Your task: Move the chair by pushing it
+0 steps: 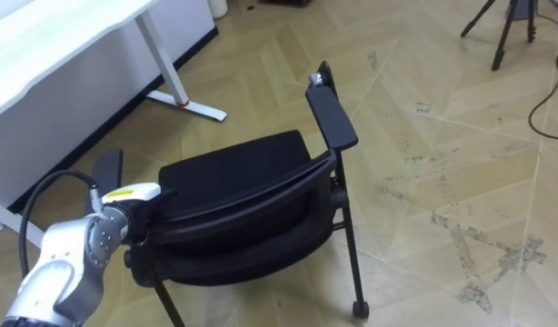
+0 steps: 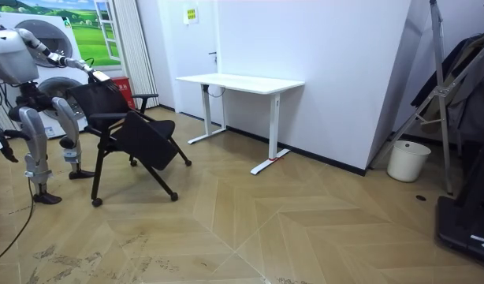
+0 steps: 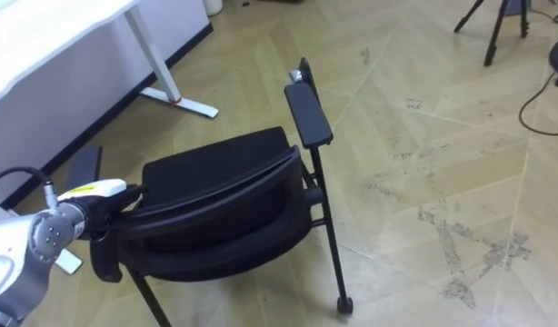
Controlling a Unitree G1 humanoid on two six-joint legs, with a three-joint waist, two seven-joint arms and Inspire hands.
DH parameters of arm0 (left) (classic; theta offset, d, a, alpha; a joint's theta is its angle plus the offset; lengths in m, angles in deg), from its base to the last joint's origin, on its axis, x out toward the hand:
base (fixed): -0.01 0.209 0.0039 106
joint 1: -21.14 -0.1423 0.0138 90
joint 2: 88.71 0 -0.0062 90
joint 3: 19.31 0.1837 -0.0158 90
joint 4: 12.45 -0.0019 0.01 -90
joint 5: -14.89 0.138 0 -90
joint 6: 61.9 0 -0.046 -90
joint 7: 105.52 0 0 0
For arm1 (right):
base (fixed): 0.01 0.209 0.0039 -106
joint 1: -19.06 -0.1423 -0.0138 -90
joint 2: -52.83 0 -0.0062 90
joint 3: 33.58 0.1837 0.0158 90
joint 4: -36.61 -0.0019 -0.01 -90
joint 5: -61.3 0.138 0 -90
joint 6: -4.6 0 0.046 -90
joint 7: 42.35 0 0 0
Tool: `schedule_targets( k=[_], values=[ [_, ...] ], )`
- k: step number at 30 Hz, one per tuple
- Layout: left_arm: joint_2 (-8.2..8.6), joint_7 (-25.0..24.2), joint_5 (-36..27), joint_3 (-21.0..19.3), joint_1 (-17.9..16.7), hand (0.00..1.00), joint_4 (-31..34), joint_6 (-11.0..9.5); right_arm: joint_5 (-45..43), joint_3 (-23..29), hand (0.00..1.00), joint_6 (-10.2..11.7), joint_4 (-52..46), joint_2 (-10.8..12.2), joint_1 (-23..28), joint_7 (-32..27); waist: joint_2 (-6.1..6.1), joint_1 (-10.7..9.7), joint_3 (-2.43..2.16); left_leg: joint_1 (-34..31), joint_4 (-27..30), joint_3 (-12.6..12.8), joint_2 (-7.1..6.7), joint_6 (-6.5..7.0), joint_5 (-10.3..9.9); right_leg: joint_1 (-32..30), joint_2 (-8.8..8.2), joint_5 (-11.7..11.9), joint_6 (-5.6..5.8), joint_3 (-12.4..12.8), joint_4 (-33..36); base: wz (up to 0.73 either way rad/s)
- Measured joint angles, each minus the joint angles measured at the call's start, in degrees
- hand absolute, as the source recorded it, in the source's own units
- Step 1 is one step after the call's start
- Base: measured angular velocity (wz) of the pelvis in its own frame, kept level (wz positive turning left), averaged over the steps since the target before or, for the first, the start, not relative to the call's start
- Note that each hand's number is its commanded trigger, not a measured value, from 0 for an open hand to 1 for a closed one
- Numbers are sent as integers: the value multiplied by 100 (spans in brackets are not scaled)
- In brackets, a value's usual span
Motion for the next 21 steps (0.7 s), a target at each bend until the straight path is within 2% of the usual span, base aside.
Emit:
schedule_targets(
  k=[7,15,18,21],
  values=[
    [-7,20,221,27,-8,100,4,-56,9,42,0,11,-333,7,15,21,-42,-3,5,1,22,1,30,0,0,-10,19,-14,-9,0,42,0],
    [42,688,229,27,-126,100,24,-81,-7,46,0,1,-339,25,97,18,-139,-13,5,-19,54,6,31,0,-1,-14,19,-13,-11,1,49,0],
    [80,858,229,25,-144,100,5,-77,-10,46,0,1,-339,24,112,-4,-134,-17,3,-30,60,7,31,-1,-1,-16,19,-12,-13,0,48,0],
    [136,1055,232,25,-170,100,12,-77,-17,45,0,1,-345,24,125,-40,-94,-15,-24,-42,61,9,29,-2,-2,-19,19,-8,-18,1,53,0]
  ],
)
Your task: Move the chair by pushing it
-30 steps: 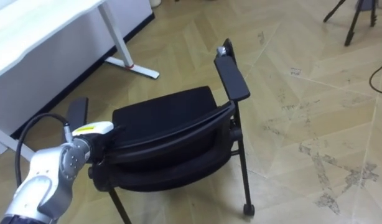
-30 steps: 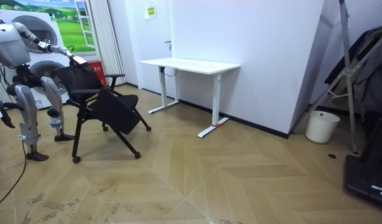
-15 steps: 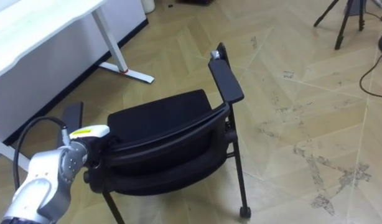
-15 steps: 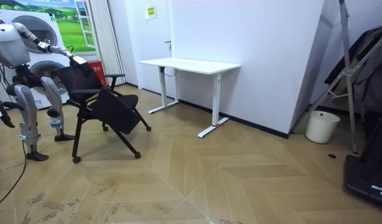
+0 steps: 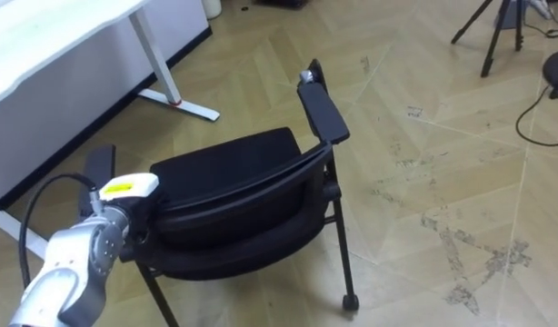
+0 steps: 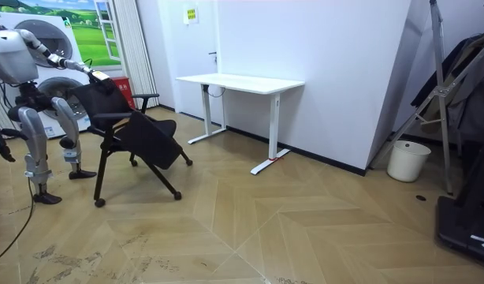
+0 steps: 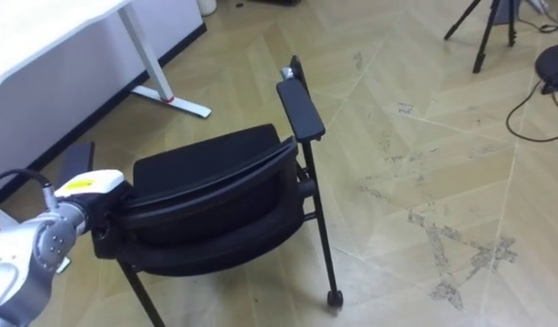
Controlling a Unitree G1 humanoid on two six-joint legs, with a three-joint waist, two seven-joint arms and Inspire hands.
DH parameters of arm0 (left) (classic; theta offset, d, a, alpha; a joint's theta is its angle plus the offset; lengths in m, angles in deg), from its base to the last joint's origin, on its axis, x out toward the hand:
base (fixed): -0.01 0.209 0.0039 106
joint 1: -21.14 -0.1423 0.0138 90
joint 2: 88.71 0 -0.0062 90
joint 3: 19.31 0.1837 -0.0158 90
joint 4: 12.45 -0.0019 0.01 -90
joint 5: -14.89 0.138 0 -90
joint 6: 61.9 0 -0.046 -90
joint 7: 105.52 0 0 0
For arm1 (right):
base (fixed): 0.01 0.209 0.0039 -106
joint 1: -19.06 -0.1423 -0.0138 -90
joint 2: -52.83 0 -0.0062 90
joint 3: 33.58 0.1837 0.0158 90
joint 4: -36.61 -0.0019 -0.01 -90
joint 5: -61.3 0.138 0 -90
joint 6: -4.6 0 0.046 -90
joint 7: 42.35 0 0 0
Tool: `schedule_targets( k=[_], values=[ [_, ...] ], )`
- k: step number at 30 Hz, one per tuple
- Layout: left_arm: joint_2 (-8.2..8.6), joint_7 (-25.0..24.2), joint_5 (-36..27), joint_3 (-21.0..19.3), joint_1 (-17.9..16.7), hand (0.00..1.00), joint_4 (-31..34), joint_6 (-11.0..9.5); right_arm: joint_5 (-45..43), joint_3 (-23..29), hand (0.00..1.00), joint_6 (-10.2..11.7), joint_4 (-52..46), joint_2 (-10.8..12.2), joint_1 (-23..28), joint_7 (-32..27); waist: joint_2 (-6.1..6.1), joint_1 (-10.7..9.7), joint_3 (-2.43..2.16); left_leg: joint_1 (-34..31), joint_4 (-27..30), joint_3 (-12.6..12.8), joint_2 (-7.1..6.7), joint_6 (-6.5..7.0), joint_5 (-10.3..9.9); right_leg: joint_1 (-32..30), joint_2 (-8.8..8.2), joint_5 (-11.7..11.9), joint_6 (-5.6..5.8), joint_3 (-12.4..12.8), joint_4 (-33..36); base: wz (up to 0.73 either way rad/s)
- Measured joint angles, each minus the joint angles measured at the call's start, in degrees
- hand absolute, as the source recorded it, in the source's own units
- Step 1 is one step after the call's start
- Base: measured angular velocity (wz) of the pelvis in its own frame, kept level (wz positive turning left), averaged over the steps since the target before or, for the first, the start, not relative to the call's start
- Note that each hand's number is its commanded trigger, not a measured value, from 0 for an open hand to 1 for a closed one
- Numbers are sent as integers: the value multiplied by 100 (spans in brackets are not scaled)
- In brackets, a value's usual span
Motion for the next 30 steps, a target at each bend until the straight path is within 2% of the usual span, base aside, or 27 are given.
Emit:
schedule_targets(
  k=[4,12,15,17,19,21,27,30],
  values=[
    [73,73,0,12,-55,100,75,0,4,-1,0,8,-2,-1,-1,-56,64,-12,-38,-31,5,-20,0,0,0,-1,4,7,-8,-18,7,2],
    [115,-19,101,80,-151,100,527,60,28,-12,0,13,7,-1,-111,-33,94,7,-20,-213,48,-85,-1,0,-1,-65,7,6,-8,-164,-29,10],
    [45,-104,108,140,-225,100,900,224,68,-20,0,14,3,4,-196,-29,44,16,26,-293,50,-102,-3,0,-1,-139,6,6,-9,-178,-11,3],
    [-64,-204,111,212,-292,100,1245,343,66,-45,0,14,-4,3,-202,-110,24,24,37,-349,51,-103,-2,1,-1,-189,6,6,-9,-183,-9,2],
    [-193,-231,111,215,-407,100,1526,357,-32,-53,0,14,-19,0,-239,-146,-11,25,59,-403,52,-105,-2,1,-1,-236,5,7,-10,-190,2,0],
    [-247,-302,111,211,-511,100,1783,421,-202,-50,0,23,-52,-35,-242,-150,-17,25,52,-494,83,-112,-2,15,-18,-273,-1,13,-14,-203,13,4],
    [-253,-515,160,224,-517,100,2079,365,-1376,-59,0,52,-224,-305,-548,-154,-19,38,48,-686,229,-253,-9,38,-64,-374,-16,14,-14,-347,114,11],
    [-255,-557,156,222,-513,100,2119,250,-1809,-78,0,55,-661,-636,-778,-128,-58,93,50,-682,229,-260,-9,38,-65,-359,-23,14,-13,-418,138,4]
  ],
)
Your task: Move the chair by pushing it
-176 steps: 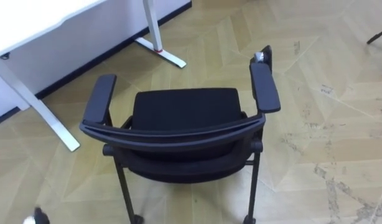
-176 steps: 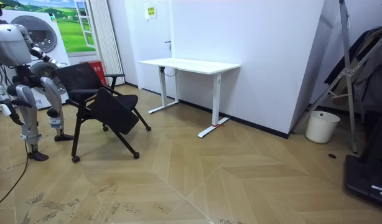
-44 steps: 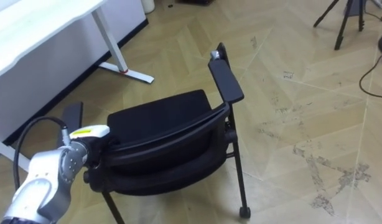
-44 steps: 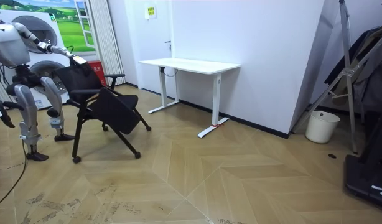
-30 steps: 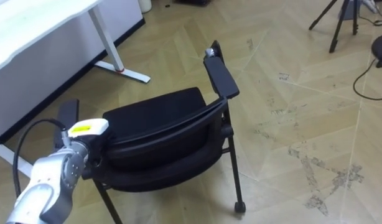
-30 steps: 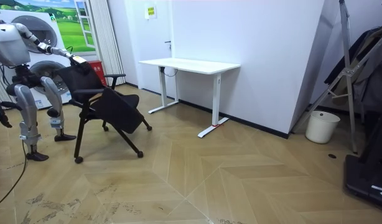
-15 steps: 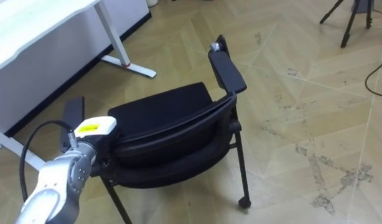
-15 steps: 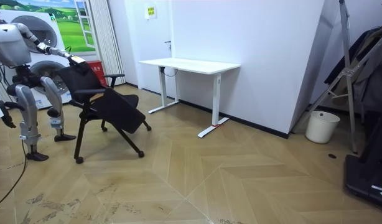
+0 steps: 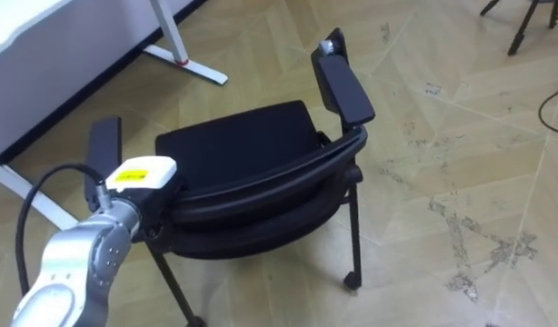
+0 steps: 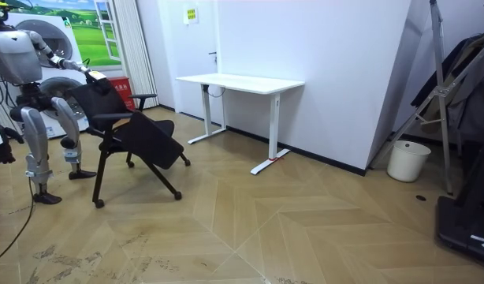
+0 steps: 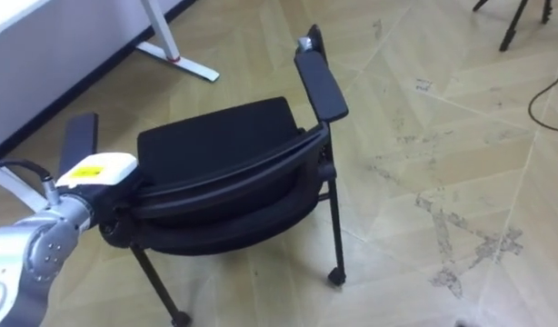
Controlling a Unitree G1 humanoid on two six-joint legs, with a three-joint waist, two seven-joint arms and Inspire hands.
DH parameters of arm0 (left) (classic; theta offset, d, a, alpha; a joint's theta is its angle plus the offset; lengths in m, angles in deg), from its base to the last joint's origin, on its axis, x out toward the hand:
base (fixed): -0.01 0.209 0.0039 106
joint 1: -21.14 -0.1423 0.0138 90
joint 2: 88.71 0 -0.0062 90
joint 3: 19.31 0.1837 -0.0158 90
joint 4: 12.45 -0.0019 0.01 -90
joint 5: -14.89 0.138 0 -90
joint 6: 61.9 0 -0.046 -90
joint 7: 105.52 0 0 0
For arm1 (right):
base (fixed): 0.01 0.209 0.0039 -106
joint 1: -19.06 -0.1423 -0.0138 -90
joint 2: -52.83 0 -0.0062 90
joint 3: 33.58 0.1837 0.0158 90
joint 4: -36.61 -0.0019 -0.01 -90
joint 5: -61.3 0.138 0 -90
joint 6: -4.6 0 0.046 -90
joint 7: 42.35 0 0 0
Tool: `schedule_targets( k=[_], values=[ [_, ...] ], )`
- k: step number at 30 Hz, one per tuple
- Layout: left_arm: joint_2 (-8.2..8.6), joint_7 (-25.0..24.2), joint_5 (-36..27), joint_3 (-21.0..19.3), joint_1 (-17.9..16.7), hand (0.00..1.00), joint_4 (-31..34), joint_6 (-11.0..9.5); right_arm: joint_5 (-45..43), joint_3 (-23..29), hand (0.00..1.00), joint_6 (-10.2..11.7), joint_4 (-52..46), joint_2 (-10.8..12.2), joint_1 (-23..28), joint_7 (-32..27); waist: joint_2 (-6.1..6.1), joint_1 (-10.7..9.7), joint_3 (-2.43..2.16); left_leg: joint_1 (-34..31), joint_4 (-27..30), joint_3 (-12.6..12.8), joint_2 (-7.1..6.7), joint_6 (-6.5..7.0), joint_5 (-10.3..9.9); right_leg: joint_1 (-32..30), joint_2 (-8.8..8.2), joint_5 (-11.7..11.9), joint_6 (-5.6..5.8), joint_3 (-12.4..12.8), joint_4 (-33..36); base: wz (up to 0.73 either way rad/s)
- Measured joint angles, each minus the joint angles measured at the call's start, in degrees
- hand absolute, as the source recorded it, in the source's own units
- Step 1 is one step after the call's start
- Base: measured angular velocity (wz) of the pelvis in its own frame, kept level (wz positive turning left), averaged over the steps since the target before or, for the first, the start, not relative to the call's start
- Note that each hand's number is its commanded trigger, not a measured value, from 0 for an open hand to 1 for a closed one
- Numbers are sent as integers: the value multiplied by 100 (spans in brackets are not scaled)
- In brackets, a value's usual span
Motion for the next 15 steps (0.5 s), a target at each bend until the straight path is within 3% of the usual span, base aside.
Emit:
schedule_targets(
  k=[2,5,8,13,15],
  values=[
    [-5,-135,-14,-2,30,100,95,-56,-563,-60,0,6,-677,-301,-114,82,-49,75,-7,-14,-1,-36,1,0,0,-40,2,0,0,6,42,0],
    [-144,-409,-13,-1,21,100,409,-104,-1390,-62,0,-46,-1650,-503,-193,286,-173,179,-30,-106,37,-47,7,1,-1,-133,3,0,0,16,66,-2],
    [-235,-503,-91,1,70,100,486,-263,-2163,-311,0,-30,-2650,-602,-239,429,-254,303,-30,-167,179,-70,11,45,-35,-149,4,1,-1,42,98,-4],
    [-397,-513,-505,4,74,100,488,-558,-2697,-742,0,62,-4073,-667,-351,699,-258,456,-22,-46,175,-150,22,45,-35,-164,7,1,-1,60,302,2],
    [-403,-509,-518,18,71,100,479,-699,-2740,-856,0,171,-4334,-691,-452,805,-211,562,31,115,75,-361,80,48,-30,-307,33,-2,-4,14,755,-17]
  ],
)
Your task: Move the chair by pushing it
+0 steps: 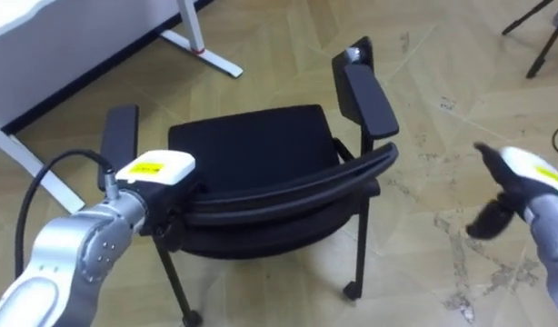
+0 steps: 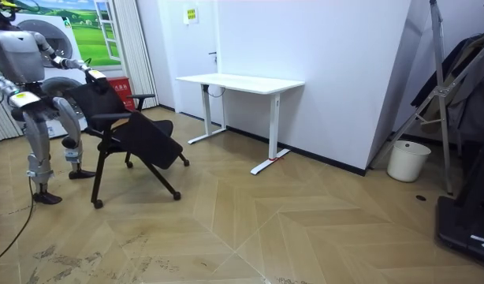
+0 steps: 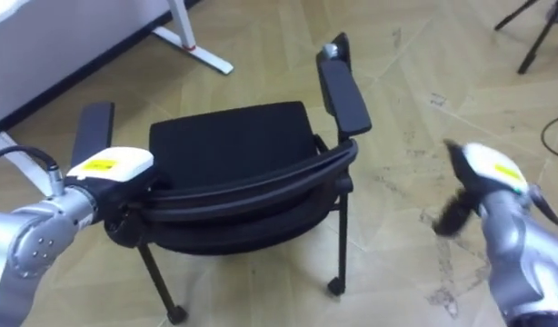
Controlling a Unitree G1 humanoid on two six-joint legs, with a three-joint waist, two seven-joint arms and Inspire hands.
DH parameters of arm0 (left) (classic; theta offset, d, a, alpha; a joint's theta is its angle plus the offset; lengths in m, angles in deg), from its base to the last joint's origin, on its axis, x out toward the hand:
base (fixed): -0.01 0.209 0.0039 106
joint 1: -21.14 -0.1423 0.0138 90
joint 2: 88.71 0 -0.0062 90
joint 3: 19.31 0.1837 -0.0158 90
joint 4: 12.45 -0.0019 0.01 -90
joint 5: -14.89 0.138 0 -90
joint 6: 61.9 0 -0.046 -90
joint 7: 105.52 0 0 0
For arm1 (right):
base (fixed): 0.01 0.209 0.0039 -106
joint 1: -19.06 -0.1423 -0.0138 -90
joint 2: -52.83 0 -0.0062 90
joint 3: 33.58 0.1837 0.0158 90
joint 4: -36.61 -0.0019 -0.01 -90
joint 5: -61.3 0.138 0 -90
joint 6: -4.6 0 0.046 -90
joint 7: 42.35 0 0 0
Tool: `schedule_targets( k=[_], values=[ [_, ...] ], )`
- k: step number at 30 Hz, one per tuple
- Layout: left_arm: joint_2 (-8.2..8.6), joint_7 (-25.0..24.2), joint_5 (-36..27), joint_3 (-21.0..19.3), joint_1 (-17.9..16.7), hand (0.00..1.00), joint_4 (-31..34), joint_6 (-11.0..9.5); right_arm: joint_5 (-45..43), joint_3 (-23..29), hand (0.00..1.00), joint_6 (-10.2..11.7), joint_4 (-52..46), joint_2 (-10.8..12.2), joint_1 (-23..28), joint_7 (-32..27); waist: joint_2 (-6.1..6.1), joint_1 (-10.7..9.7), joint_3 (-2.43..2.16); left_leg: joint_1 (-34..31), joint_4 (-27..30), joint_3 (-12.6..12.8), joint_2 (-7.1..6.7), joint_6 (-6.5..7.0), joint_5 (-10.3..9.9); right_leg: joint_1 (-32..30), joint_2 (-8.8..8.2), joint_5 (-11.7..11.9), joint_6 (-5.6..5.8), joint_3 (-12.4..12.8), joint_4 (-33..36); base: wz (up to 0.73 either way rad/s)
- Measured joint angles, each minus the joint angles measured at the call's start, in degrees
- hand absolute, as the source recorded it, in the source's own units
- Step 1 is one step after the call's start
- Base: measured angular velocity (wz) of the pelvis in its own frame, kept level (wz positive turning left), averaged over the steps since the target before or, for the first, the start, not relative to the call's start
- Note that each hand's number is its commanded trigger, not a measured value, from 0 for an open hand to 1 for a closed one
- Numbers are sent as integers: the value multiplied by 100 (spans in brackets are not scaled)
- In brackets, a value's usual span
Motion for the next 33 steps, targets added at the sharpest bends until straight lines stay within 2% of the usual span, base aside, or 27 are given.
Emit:
schedule_targets(
  k=[1,2,3,4,5,6,7,9,11,14,16,24,30,33],
  values=[
    [-43,12,6,42,-9,100,-3,-87,-8,-81,0,84,-108,-10,-51,52,103,23,82,127,-90,-441,167,-3,0,-366,86,-124,-198,41,647,-29],
    [-214,13,-7,-22,-53,100,75,-186,-83,-170,0,192,-323,-6,-61,107,55,108,68,101,-71,-672,257,-5,-8,-705,402,-195,-448,444,205,-33],
    [-329,11,-41,-102,-75,100,135,-212,-90,-238,0,226,-482,-18,-69,126,-28,157,77,69,-34,-641,231,-32,-34,-864,452,112,-471,520,-123,0],
    [-289,85,-97,-173,-98,100,59,-233,-133,-372,0,202,-739,-163,-73,143,99,109,99,6,111,-529,279,-106,-205,-843,477,312,-526,304,-7,20],
    [-288,156,-145,-160,-81,100,-16,-231,-174,-547,0,155,-950,-265,-104,171,84,116,103,-6,107,-389,265,-107,-203,-847,461,285,-531,257,67,32],
    [-305,156,-170,-155,-68,100,1,-227,-201,-658,0,156,-1242,-300,-118,259,58,101,114,-17,19,-314,213,-98,-189,-851,467,282,-527,274,86,12],
    [-311,155,-170,-152,-66,100,23,-232,-218,-699,0,162,-1384,-301,-115,299,27,82,112,-3,-38,-244,220,-104,-169,-853,468,274,-516,278,87,14],
    [-307,155,-170,-142,-37,100,102,-239,-300,-791,0,167,-1791,-305,-117,451,-70,114,90,96,-232,-234,204,-152,-130,-887,527,247,-482,297,84,7],
    [-308,154,-170,-64,8,100,90,-240,-292,-992,0,157,-2181,-315,-136,645,-207,138,12,130,-272,-216,140,-155,-129,-830,491,243,-472,301,-29,0],
    [-308,163,-173,58,42,100,-40,-222,-292,-1336,0,154,-2422,-311,-137,819,-288,137,-21,302,-310,-129,114,-142,-137,-583,473,277,-427,301,-175,-1],
    [-308,206,-183,73,47,100,-118,-243,-297,-1459,0,160,-2538,-311,-145,895,-306,135,-29,349,-305,-79,100,-141,-138,-528,457,278,-418,304,-210,-2],
    [-303,388,-186,209,116,100,-210,-291,-317,-1593,0,78,-2699,-315,-204,1442,-257,242,-1,343,-300,-73,81,-140,-137,-556,455,244,-393,354,-202,-1],
    [-301,455,-191,226,125,100,-195,-501,-327,-1675,0,56,-2709,-318,-203,1764,-257,339,-1,308,-293,-86,60,-140,-136,-564,429,224,-377,334,-199,1],
    [-301,503,-193,280,163,100,-212,-508,-321,-1676,0,58,-2709,-316,-203,1769,-258,379,-1,301,-294,-90,51,-140,-137,-564,415,219,-371,318,-202,0]
  ],
)
